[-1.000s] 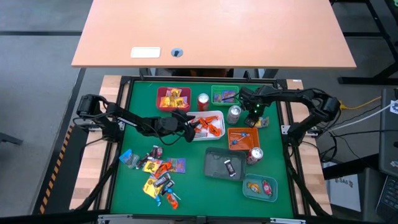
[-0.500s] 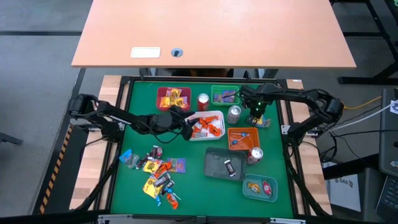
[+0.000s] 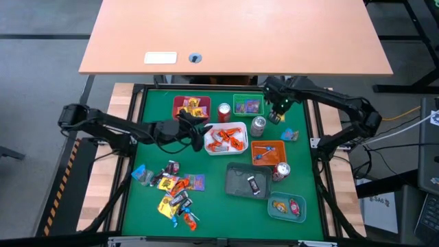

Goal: Sort candy
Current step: Put the yellow candy into the red bin

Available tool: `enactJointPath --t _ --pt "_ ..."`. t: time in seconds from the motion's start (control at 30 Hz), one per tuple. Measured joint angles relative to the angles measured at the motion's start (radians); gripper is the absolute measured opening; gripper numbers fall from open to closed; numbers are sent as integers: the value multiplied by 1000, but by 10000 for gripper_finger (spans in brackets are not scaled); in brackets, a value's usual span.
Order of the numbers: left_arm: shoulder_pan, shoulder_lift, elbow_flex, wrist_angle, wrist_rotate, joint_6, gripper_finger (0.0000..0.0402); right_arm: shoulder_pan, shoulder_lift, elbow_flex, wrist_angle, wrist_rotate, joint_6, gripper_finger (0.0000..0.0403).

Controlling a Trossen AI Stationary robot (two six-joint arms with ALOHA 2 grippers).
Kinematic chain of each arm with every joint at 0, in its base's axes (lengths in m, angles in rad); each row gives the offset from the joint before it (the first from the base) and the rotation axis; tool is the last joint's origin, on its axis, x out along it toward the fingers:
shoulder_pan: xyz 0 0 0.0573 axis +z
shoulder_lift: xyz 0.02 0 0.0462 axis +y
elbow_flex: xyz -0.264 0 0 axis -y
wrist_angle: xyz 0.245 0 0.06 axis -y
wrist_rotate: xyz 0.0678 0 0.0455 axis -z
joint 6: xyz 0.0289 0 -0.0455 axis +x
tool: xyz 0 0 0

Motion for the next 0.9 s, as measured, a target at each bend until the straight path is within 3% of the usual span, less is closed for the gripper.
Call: enactJointPath --t 0.33,0.73,0.9 --pt "-69 -161 0 -216 7 -9 194 0 0 226 83 0 -2 5" --pt "-195 -207 0 -326 7 -20 194 33 56 234 555 -214 -2 5" --pt "-229 -207 0 -346 6 -22 194 103 141 234 769 -231 -1 5"
